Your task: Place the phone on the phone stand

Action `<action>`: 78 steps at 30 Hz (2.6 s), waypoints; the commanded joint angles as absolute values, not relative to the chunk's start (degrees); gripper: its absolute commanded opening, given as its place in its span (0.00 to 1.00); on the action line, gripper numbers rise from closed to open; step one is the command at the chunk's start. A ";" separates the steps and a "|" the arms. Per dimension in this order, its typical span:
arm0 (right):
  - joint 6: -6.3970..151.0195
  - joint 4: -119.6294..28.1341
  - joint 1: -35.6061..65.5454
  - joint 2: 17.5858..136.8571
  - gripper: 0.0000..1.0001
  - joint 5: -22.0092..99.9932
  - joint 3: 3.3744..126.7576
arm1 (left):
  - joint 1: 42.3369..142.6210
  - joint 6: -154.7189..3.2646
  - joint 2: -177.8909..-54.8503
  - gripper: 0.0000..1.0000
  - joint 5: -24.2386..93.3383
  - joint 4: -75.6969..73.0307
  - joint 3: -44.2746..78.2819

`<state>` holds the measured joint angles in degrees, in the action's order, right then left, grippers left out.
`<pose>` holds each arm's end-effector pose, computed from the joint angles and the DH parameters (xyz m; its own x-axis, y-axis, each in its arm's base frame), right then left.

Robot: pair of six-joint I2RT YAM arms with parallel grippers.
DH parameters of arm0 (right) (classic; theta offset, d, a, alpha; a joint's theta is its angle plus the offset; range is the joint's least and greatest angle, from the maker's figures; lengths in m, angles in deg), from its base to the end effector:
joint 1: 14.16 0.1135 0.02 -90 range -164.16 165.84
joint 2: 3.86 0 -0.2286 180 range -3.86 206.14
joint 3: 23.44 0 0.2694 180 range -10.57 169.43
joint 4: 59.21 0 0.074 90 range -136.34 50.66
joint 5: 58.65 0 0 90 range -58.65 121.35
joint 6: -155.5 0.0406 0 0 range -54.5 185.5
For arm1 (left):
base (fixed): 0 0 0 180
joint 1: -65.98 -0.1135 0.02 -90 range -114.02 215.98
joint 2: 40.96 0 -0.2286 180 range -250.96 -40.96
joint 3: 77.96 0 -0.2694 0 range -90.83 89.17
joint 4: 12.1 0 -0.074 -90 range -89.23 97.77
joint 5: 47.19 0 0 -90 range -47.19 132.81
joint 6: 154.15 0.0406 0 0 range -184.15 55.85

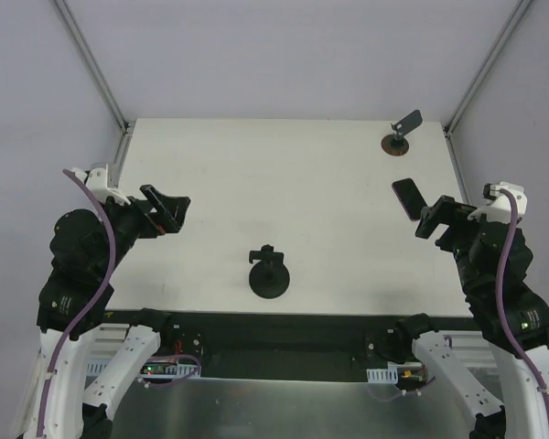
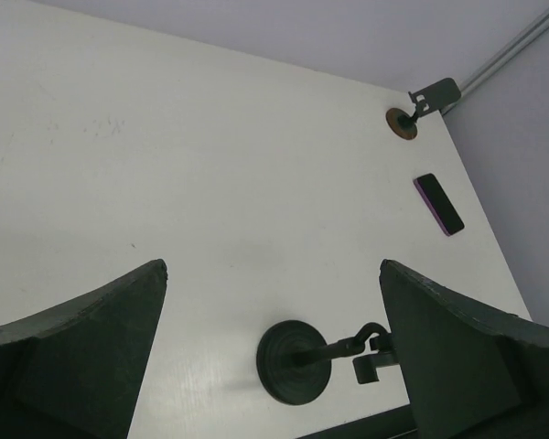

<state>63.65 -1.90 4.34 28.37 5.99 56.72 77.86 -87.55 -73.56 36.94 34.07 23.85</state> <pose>0.1158 0.0204 0.4174 -0.1582 -0.0837 -0.9839 0.1090 0.9888 -0.1016 0.1267 -0.0309 0.4280 -0.1302 -0.3763 -0.9173 0.2759 0.8749 -0.3981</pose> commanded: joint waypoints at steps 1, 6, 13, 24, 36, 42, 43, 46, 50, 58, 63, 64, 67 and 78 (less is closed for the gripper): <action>65.32 -0.55 4.12 29.36 0.96 3.14 58.08 | 77.41 -86.91 -76.55 0.99 36.75 36.19 21.94; 67.87 -0.38 4.12 29.63 0.96 3.57 57.63 | 77.41 -86.74 -79.80 0.99 30.43 37.51 22.02; 68.05 -0.03 4.04 29.19 0.96 4.81 56.67 | 77.41 -86.73 -82.45 0.98 25.23 38.30 22.20; 67.69 0.33 4.04 29.63 0.96 5.77 57.20 | 77.41 -86.30 -83.24 0.99 24.35 38.83 21.85; 67.61 0.33 4.04 30.07 0.96 5.86 57.11 | 77.32 -86.12 -83.86 0.99 24.09 39.26 21.58; 67.69 0.33 4.12 30.42 0.96 6.30 57.28 | 77.41 -85.77 -83.50 0.99 24.35 39.35 21.85; 67.78 0.41 4.12 30.42 0.96 6.22 57.20 | 77.41 -85.68 -83.68 0.99 24.35 39.35 21.76; 67.78 0.41 4.04 30.24 0.96 6.30 57.11 | 77.41 -85.59 -83.77 0.99 24.35 39.44 21.59; 66.29 0.41 4.04 30.77 0.96 9.54 57.37 | 77.41 -84.98 -83.94 0.99 23.13 39.53 21.67; 65.31 -1.08 5.08 40.85 0.96 41.43 56.32 | 77.41 -83.92 -86.40 0.98 14.43 39.44 23.16; 68.57 -7.30 20.68 48.16 0.96 45.26 52.98 | 77.41 -84.19 -86.84 0.97 13.37 39.36 24.92; 68.49 -8.10 23.00 49.04 0.96 44.72 52.80 | 77.41 -84.19 -86.67 0.97 13.19 39.44 25.19; 69.27 -13.11 29.77 51.86 0.96 45.06 51.14 | 77.41 -84.10 -86.14 0.97 12.75 39.44 25.71; 87.90 -36.85 38.22 59.06 0.88 46.48 44.10 | 77.41 -85.85 -83.95 0.97 10.47 38.65 28.96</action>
